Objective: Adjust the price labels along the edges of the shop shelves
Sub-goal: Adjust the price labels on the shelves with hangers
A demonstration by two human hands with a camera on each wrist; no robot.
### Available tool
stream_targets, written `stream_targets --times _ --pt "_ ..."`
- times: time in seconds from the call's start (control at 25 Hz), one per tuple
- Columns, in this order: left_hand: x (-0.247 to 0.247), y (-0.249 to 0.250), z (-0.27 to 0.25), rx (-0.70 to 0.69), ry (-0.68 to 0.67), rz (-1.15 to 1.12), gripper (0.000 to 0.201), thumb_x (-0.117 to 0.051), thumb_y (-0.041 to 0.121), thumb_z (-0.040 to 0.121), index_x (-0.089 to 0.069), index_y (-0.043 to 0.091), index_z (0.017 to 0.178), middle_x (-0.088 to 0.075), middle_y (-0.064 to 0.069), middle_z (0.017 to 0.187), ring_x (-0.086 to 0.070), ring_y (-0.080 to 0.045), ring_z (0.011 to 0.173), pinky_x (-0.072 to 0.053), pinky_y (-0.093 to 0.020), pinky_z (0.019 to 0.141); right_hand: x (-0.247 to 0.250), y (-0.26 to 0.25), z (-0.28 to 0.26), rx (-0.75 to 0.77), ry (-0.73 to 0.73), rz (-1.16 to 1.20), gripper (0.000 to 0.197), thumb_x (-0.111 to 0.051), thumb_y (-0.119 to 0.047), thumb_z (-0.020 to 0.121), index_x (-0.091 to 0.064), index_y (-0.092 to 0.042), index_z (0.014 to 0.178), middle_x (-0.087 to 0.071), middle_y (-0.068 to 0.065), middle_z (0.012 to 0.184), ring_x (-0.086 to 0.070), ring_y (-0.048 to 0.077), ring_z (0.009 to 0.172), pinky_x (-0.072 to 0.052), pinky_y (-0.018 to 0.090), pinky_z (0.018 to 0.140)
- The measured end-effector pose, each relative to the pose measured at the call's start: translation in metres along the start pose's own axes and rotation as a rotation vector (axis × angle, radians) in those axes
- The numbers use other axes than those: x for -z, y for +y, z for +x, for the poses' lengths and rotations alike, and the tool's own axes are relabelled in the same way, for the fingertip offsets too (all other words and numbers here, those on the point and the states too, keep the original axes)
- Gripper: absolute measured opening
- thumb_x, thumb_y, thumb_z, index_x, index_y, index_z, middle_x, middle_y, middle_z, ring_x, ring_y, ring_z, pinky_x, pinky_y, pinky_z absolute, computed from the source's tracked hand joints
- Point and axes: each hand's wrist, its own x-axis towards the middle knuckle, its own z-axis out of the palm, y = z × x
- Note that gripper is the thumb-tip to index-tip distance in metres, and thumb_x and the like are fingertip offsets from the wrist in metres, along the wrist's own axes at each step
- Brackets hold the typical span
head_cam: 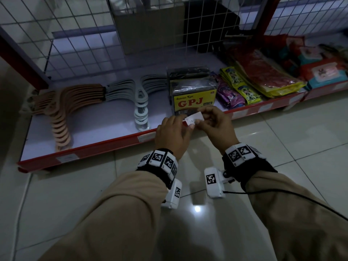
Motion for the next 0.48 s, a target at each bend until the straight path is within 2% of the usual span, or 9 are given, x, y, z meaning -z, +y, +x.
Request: stream_targets --times 0.08,0.16,0.24,0.32,0.48 --pt "0.001 0.0 0.0 0.008 0.011 -0.013 0.028 -0.043 0.035 0.098 -0.056 0.016 0.114 -0.059 -0.004 0.11 -0.048 -0.026 0.106 -0.039 -0.039 0.087 -0.001 0.0 -0.005 0.022 -0.063 -0.052 0.026 -0.065 0.001 0.085 -0.059 -0.002 0.109 -0.06 -0.009 0.086 -0.062 0.0 0.074 -0.053 0.02 0.075" --pt "0.001 0.0 0.0 -0.007 -0.005 0.03 0.02 -0.044 0.028 0.098 -0.057 0.016 0.109 -0.057 -0.004 0.109 -0.047 -0.025 0.103 -0.038 -0.038 0.085 0.0 0.0 -0.008 0.057 -0.086 -0.169 0.022 -0.065 -0.004 0.086 -0.061 -0.007 0.108 -0.064 -0.005 0.088 -0.064 0.008 0.079 -0.055 0.026 0.076" --pt "0.002 0.0 -0.001 -0.027 -0.028 0.09 0.019 -0.045 0.027 0.097 -0.058 0.016 0.107 -0.055 -0.004 0.109 -0.045 -0.024 0.103 -0.038 -0.037 0.085 0.005 0.0 -0.008 0.167 -0.097 -0.413 0.016 -0.063 -0.012 0.088 -0.063 -0.013 0.104 -0.068 0.0 0.09 -0.064 0.014 0.08 -0.054 0.03 0.074" --pt "0.003 0.002 -0.002 -0.024 -0.022 0.089 0.019 -0.046 0.028 0.096 -0.057 0.018 0.108 -0.054 -0.003 0.109 -0.045 -0.023 0.103 -0.037 -0.036 0.086 0.01 0.0 -0.007 0.29 -0.118 -0.635 0.015 -0.061 -0.012 0.088 -0.066 -0.014 0.101 -0.07 0.003 0.09 -0.065 0.017 0.079 -0.054 0.033 0.071" --pt "0.003 0.004 -0.005 -0.03 -0.02 0.111 0.025 -0.052 0.029 0.091 -0.054 0.02 0.115 -0.053 -0.002 0.112 -0.045 -0.023 0.106 -0.037 -0.035 0.089 0.022 -0.001 0.003 0.251 0.041 -0.571 0.013 -0.059 -0.008 0.088 -0.067 -0.015 0.095 -0.07 0.003 0.095 -0.064 0.019 0.087 -0.052 0.031 0.075"
